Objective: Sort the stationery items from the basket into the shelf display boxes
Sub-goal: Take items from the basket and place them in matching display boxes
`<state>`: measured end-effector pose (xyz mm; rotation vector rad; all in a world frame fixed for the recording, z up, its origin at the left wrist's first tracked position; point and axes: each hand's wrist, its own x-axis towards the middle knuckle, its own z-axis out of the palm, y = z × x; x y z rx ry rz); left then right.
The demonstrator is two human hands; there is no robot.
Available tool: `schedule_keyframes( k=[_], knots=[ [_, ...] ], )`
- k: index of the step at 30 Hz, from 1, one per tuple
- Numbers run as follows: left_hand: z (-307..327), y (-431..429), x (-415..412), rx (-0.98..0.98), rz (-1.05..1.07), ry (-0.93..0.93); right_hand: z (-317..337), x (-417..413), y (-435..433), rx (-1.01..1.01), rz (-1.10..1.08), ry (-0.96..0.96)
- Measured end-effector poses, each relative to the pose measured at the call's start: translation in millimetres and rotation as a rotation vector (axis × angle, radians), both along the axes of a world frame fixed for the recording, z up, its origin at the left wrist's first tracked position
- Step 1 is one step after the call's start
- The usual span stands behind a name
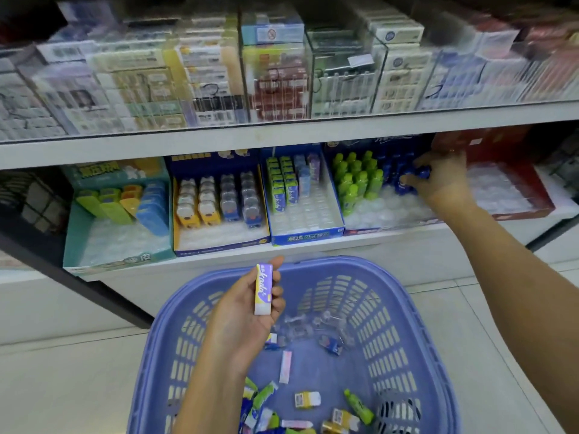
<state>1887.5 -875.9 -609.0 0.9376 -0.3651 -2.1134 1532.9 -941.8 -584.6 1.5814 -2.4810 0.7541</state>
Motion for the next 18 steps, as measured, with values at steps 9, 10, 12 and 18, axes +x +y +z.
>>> schedule_keyframes(
  k=[9,10,12,18],
  knots=[
    [0,5,-13,0.041,-0.004,0.09,15,0,-15,0.233,-0.108,0.036],
    [2,7,-13,0.038,-0.004,0.106,19,3,-15,0.306,-0.126,0.082],
    [5,9,-10,0.035,-0.004,0.149,22,19,-11,0.307,-0.131,0.135],
    [7,13,3,-0.003,0.038,0.17,25,138,38,-0.008,0.29,-0.575]
  ],
)
